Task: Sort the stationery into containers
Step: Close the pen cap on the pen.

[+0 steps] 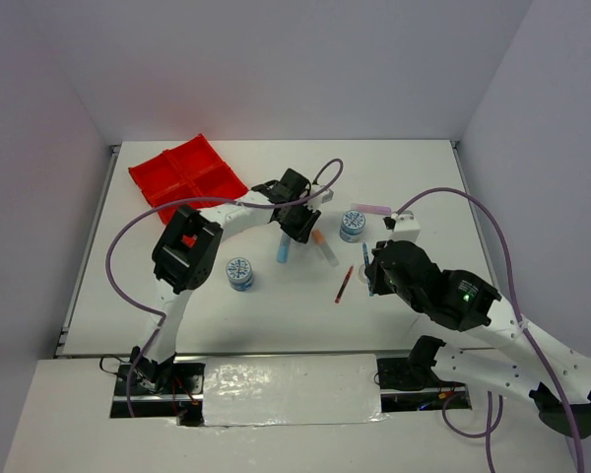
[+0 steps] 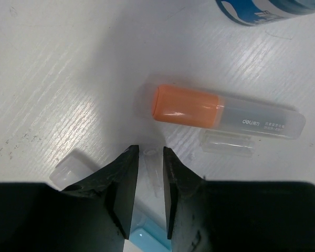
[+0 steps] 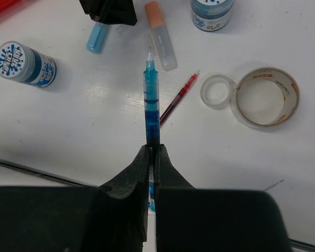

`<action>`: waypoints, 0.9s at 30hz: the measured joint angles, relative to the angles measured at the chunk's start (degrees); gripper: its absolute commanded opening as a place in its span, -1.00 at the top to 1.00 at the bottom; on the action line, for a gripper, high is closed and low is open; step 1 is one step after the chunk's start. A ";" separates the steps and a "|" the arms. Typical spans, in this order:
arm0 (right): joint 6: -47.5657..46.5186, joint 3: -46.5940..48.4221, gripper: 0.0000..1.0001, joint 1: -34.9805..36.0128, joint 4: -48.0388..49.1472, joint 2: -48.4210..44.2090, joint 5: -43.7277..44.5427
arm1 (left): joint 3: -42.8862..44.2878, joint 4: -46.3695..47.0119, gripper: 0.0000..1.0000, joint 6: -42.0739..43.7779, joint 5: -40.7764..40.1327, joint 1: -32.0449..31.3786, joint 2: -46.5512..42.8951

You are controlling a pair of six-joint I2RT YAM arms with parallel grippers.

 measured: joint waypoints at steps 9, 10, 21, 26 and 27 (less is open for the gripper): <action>-0.02 0.00 1.00 0.00 0.00 -0.11 0.00 | -0.09 0.48 0.11 -0.24 -3.15 -1.16 0.00; -0.04 0.00 1.00 0.00 0.00 -0.11 0.00 | -0.26 0.81 0.11 -0.26 -3.56 -1.31 -0.02; -0.48 0.00 1.00 0.00 0.00 -0.33 0.00 | -2.03 3.54 0.39 -5.90 -9.53 -2.25 -0.68; -0.48 -0.02 1.00 -0.02 0.00 -0.94 0.02 | -2.16 3.74 0.32 -7.48 -11.74 -2.89 -0.76; -0.48 -0.04 1.00 -0.02 0.00 -1.07 0.02 | -2.45 3.89 0.33 -7.63 -12.44 -3.13 -0.92</action>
